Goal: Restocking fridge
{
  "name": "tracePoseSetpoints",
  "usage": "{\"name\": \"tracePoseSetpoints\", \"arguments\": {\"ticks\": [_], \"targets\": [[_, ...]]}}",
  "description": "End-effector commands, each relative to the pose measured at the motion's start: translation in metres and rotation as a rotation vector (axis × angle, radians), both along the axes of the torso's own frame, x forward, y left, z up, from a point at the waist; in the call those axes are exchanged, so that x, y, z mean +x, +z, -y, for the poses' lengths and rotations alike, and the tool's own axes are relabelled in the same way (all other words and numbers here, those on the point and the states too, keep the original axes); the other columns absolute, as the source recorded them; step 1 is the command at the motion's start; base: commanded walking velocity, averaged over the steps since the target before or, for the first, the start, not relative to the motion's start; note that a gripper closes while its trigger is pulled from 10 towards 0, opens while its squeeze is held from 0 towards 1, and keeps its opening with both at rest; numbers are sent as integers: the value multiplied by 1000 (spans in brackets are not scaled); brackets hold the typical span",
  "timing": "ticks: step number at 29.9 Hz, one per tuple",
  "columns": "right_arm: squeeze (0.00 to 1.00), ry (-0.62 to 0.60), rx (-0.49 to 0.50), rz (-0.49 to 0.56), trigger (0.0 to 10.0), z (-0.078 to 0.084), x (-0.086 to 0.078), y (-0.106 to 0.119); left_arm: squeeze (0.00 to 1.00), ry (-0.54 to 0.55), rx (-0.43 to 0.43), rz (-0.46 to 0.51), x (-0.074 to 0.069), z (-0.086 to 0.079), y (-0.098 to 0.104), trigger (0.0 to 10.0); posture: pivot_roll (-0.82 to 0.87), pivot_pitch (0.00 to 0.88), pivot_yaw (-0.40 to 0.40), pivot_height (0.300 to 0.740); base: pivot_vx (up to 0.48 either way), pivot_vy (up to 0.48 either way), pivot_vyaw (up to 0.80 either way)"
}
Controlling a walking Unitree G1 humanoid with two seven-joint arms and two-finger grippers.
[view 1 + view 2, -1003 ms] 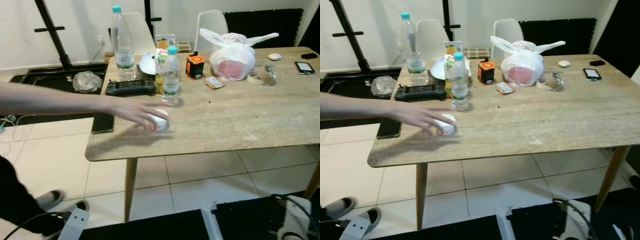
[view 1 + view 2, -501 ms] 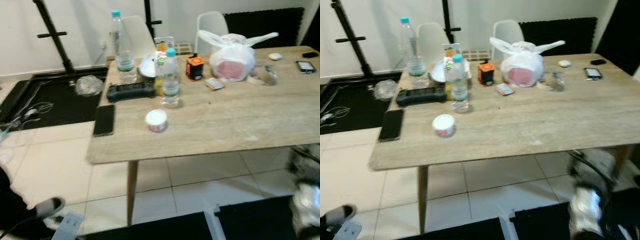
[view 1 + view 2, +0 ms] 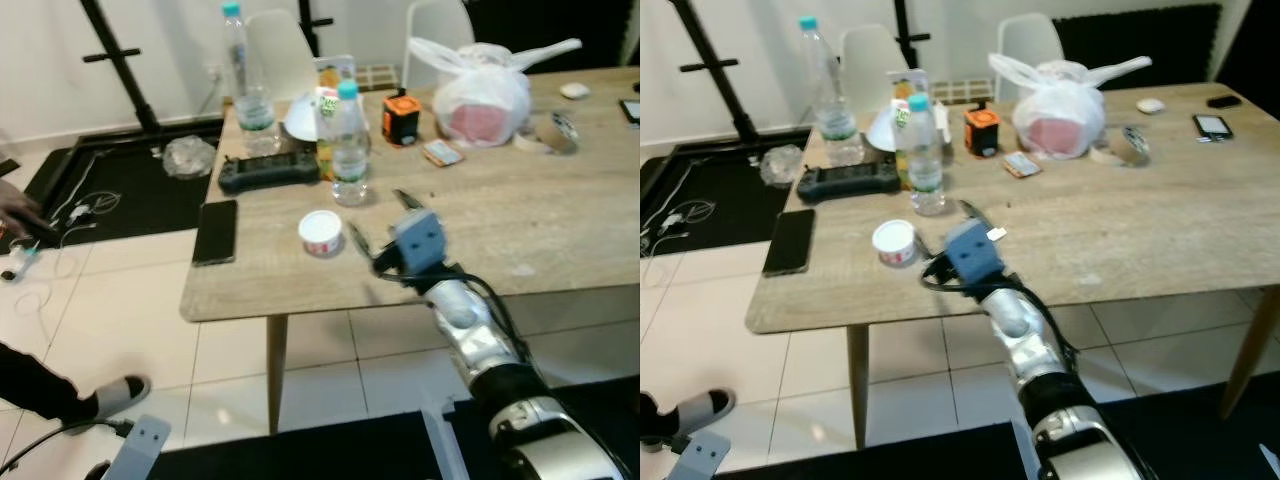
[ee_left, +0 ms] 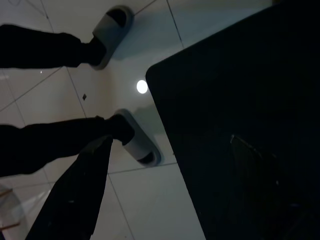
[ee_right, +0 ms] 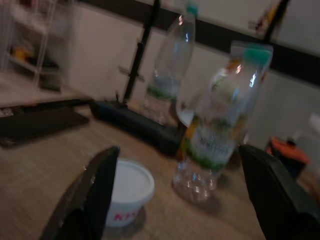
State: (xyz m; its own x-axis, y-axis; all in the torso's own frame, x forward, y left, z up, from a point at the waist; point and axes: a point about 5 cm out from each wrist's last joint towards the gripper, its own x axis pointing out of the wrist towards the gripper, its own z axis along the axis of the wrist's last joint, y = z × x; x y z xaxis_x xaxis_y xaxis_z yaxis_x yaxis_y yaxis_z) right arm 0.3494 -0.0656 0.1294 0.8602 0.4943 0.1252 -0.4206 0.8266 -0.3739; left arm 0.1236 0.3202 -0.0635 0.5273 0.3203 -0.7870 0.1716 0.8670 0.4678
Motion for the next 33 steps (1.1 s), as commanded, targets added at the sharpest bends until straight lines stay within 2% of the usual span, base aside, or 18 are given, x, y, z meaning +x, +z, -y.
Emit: {"name": "tracePoseSetpoints", "arguments": {"ticks": [1,2,6,12,13,14,18,20,23,25,33], "targets": [[0,18,-49,-39,10000,-26,1,-1,0,8,16,-11,-7,-7,1,10000,238,70,31,706,0,0,0],[0,18,-49,-39,10000,-26,1,-1,0,8,16,-11,-7,-7,1,10000,238,70,31,706,0,0,0],[0,50,-121,-130,10000,-53,4,-3,0,26,13,3,-14,-7,0,10000,281,80,5,706,0,0,0],[0,86,-119,-233,10000,-68,10,2,0,32,13,30,-15,-8,2,10000,341,87,-27,706,0,0,0],[0,53,-95,-300,10000,-66,15,4,0,47,15,58,-13,-9,4,10000,370,92,-42,706,0,0,0],[0,46,-86,-318,10000,-66,16,4,0,51,15,64,-13,-9,4,10000,370,92,-42,706,0,0,0],[0,-16,-90,-354,10000,-59,22,5,0,60,16,87,-14,-9,5,10000,423,102,-67,706,0,0,0],[0,-57,-123,-377,10000,-54,24,3,0,69,16,100,-18,-9,5,10000,443,110,-75,706,0,0,0],[0,-85,-139,-400,10000,-49,25,0,0,74,16,110,-22,-8,5,10000,455,115,-81,706,0,0,0],[0,-76,-136,-463,10000,-47,23,-7,0,81,16,118,-27,-7,5,10000,475,133,-88,706,0,0,0],[0,-109,-180,-529,10000,-34,19,-25,0,72,14,114,-38,-5,5,10000,462,149,-76,706,0,0,0]]}}
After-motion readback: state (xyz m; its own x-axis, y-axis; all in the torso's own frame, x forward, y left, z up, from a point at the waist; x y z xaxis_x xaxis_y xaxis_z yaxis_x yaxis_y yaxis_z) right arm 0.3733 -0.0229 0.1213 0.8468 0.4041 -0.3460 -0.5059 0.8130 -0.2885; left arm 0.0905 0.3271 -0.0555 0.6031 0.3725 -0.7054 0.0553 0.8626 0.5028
